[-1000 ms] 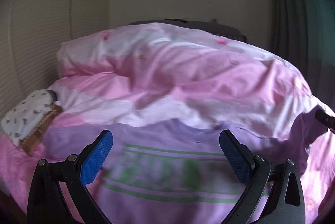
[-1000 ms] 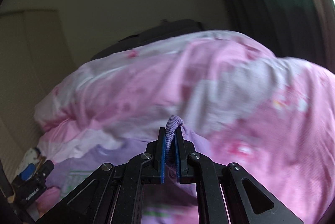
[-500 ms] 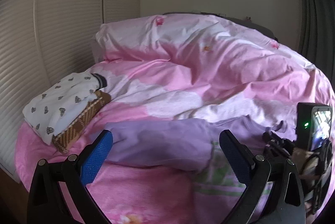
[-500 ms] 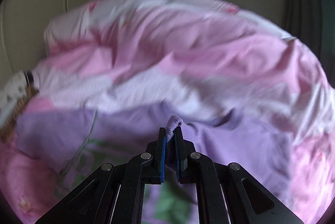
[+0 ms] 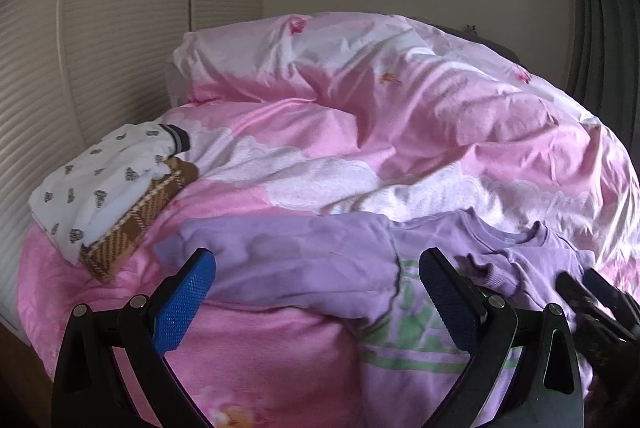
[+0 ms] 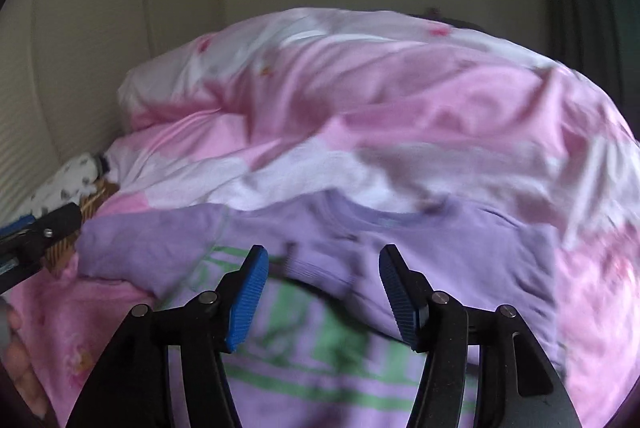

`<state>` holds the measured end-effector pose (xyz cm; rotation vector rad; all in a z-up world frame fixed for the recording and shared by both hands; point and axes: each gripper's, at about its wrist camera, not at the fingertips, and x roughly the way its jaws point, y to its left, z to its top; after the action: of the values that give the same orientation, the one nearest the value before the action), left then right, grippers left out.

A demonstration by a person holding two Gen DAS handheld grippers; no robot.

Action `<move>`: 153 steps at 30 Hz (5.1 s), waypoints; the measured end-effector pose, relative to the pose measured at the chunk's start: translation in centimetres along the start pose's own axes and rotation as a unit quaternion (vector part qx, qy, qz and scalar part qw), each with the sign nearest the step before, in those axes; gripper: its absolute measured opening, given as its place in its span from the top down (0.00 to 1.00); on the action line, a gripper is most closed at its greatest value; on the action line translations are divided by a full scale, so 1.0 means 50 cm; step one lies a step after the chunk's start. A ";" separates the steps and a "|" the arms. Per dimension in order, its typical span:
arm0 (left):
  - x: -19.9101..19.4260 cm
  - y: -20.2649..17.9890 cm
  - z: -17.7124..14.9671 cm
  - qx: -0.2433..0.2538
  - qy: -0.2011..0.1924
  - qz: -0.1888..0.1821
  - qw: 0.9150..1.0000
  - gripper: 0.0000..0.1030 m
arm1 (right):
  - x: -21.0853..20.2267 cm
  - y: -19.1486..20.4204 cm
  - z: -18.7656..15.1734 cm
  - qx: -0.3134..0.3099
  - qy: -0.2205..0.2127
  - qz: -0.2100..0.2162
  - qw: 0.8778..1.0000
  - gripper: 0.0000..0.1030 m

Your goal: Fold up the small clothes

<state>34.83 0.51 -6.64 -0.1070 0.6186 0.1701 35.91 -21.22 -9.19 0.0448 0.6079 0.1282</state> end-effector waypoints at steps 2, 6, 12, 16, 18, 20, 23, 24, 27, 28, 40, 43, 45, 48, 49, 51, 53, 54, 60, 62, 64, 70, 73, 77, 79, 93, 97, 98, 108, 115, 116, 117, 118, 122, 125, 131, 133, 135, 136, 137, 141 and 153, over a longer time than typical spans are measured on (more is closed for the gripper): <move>0.005 -0.022 -0.004 0.005 0.000 -0.006 1.000 0.00 | -0.016 -0.049 -0.013 0.019 0.004 -0.021 1.000 0.43; 0.015 -0.080 -0.019 0.027 0.001 -0.031 0.999 0.00 | -0.033 -0.123 -0.048 0.025 0.026 -0.070 0.997 0.43; 0.053 -0.179 -0.043 0.068 0.017 -0.073 0.995 0.01 | -0.041 -0.176 -0.079 0.009 0.037 -0.102 0.994 0.44; 0.077 -0.236 -0.055 0.094 0.025 -0.081 0.992 0.02 | -0.032 -0.197 -0.099 -0.014 0.060 -0.121 0.991 0.44; 0.092 -0.258 -0.061 0.103 0.028 -0.079 0.991 0.02 | -0.030 -0.206 -0.112 -0.033 0.066 -0.146 0.987 0.44; 0.109 -0.274 -0.067 0.108 0.036 -0.077 0.991 0.02 | -0.023 -0.218 -0.122 -0.043 0.075 -0.163 0.983 0.44; 0.131 -0.284 -0.075 0.105 0.048 -0.075 0.991 0.02 | -0.002 -0.236 -0.134 -0.042 0.104 -0.160 0.981 0.44; 0.137 -0.284 -0.077 0.104 0.051 -0.074 0.990 0.02 | 0.004 -0.242 -0.137 -0.039 0.112 -0.154 0.981 0.44; 0.158 -0.286 -0.084 0.106 0.063 -0.064 0.990 0.02 | 0.017 -0.266 -0.147 -0.027 0.125 -0.164 0.978 0.45; 0.169 -0.285 -0.089 0.108 0.071 -0.046 0.991 0.02 | 0.017 -0.280 -0.148 -0.013 0.123 -0.170 0.978 0.45; 0.166 -0.238 -0.106 0.091 0.087 -0.025 0.992 0.02 | -0.028 -0.336 -0.168 0.072 0.130 -0.182 0.972 0.45; 0.131 -0.221 -0.097 0.095 0.075 -0.033 0.992 0.02 | -0.060 -0.322 -0.170 0.082 0.126 -0.170 0.974 0.44; 0.104 -0.198 -0.091 0.094 0.067 -0.036 0.993 0.02 | -0.083 -0.304 -0.167 0.078 0.115 -0.163 0.977 0.44; 0.067 -0.143 -0.081 0.081 0.059 -0.034 0.994 0.02 | -0.118 -0.256 -0.152 0.067 0.089 -0.147 0.983 0.44; 0.055 -0.119 -0.078 0.076 0.054 -0.030 0.995 0.02 | -0.127 -0.234 -0.145 0.061 0.079 -0.140 0.985 0.44; 0.041 -0.076 -0.073 0.070 0.043 -0.019 0.996 0.02 | -0.133 -0.198 -0.132 0.051 0.067 -0.127 0.988 0.44; 0.032 -0.014 -0.067 0.056 0.036 -0.006 0.998 0.02 | -0.134 -0.152 -0.118 0.040 0.058 -0.113 0.991 0.44; 0.031 0.007 -0.066 0.050 0.035 -0.004 0.998 0.02 | -0.133 -0.129 -0.113 0.035 0.054 -0.106 0.992 0.44; 0.034 0.190 -0.054 -0.010 0.013 -0.002 1.000 0.02 | -0.124 0.015 -0.087 0.030 0.024 -0.067 0.997 0.44; 0.051 0.234 -0.052 -0.021 0.012 -0.010 1.000 0.05 | -0.113 0.063 -0.079 0.038 0.015 -0.051 0.998 0.44; 0.074 0.278 -0.053 -0.028 0.012 -0.014 0.999 0.09 | -0.095 0.114 -0.072 0.035 0.012 -0.038 0.999 0.44; 0.139 0.369 -0.058 -0.034 0.013 -0.008 0.999 0.20 | -0.051 0.225 -0.054 0.026 0.007 -0.017 1.000 0.44; 0.172 0.395 -0.063 -0.028 0.014 -0.009 0.999 0.24 | -0.035 0.259 -0.053 0.023 0.007 -0.010 1.000 0.44; 0.216 0.418 -0.068 -0.041 0.029 -0.042 0.998 0.38 | -0.016 0.285 -0.058 0.017 0.013 -0.006 1.000 0.44; 0.232 0.420 -0.071 -0.044 0.035 -0.051 0.997 0.39 | -0.007 0.291 -0.063 0.017 0.018 -0.004 1.000 0.44; 0.235 0.428 -0.072 -0.068 0.039 -0.100 0.992 0.89 | -0.001 0.278 -0.073 0.034 0.025 -0.008 0.999 0.44; 0.193 0.414 -0.055 -0.062 0.023 -0.092 0.994 0.90 | -0.018 0.270 -0.070 0.036 0.021 -0.007 0.999 0.44; 0.179 0.409 -0.049 -0.059 0.018 -0.090 0.994 0.91 | -0.024 0.267 -0.069 0.037 0.019 -0.006 0.999 0.44; 0.028 0.259 0.038 0.000 -0.026 -0.110 0.994 0.92 | -0.102 0.184 -0.057 0.068 -0.010 -0.009 0.998 0.44; -0.037 0.042 0.079 0.055 -0.028 -0.150 0.987 0.93 | -0.162 0.054 -0.060 0.106 -0.032 -0.027 0.993 0.44; -0.043 -0.004 0.084 0.065 -0.027 -0.159 0.985 0.93 | -0.169 0.034 -0.061 0.111 -0.034 -0.031 0.993 0.44; -0.046 -0.036 0.086 0.073 -0.026 -0.166 0.983 0.93 | -0.178 0.006 -0.064 0.119 -0.037 -0.035 0.992 0.44; -0.048 -0.080 0.089 0.083 -0.025 -0.172 0.981 0.93 | -0.185 -0.018 -0.067 0.126 -0.039 -0.038 0.991 0.44; -0.046 -0.231 0.088 0.117 -0.016 -0.200 0.973 0.93 | -0.214 -0.123 -0.084 0.157 -0.042 -0.058 0.985 0.44; -0.038 -0.350 0.069 0.147 -0.008 -0.220 0.964 0.93 | -0.227 -0.202 -0.097 0.182 -0.041 -0.071 0.980 0.44; -0.018 -0.515 0.018 0.180 0.019 -0.248 0.952 0.93 | -0.241 -0.329 -0.112 0.228 -0.032 -0.097 0.968 0.44; -0.003 -0.551 -0.002 0.193 0.026 -0.248 0.949 0.93 | -0.237 -0.352 -0.112 0.225 -0.027 -0.100 0.969 0.44; 0.016 -0.574 -0.024 0.204 0.037 -0.245 0.947 0.93 | -0.231 -0.364 -0.114 0.208 -0.017 -0.115 0.971 0.44; 0.023 -0.579 -0.032 0.206 0.041 -0.246 0.946 0.93 | -0.229 -0.370 -0.117 0.206 -0.015 -0.114 0.972 0.44; 0.027 -0.581 -0.040 0.207 0.045 -0.245 0.946 0.93 | -0.228 -0.375 -0.121 0.206 -0.012 -0.113 0.972 0.44; 0.022 -0.568 -0.055 0.210 0.041 -0.234 0.948 0.57 | -0.212 -0.387 -0.135 0.209 0.002 -0.107 0.972 0.44; 0.026 -0.346 -0.048 0.178 0.040 -0.181 0.966 0.48 | -0.187 -0.319 -0.122 0.164 0.007 -0.090 0.982 0.44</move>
<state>37.77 -16.64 -8.51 0.1224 0.6908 -0.3010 26.52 -38.25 -10.17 0.3072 0.6397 -0.1486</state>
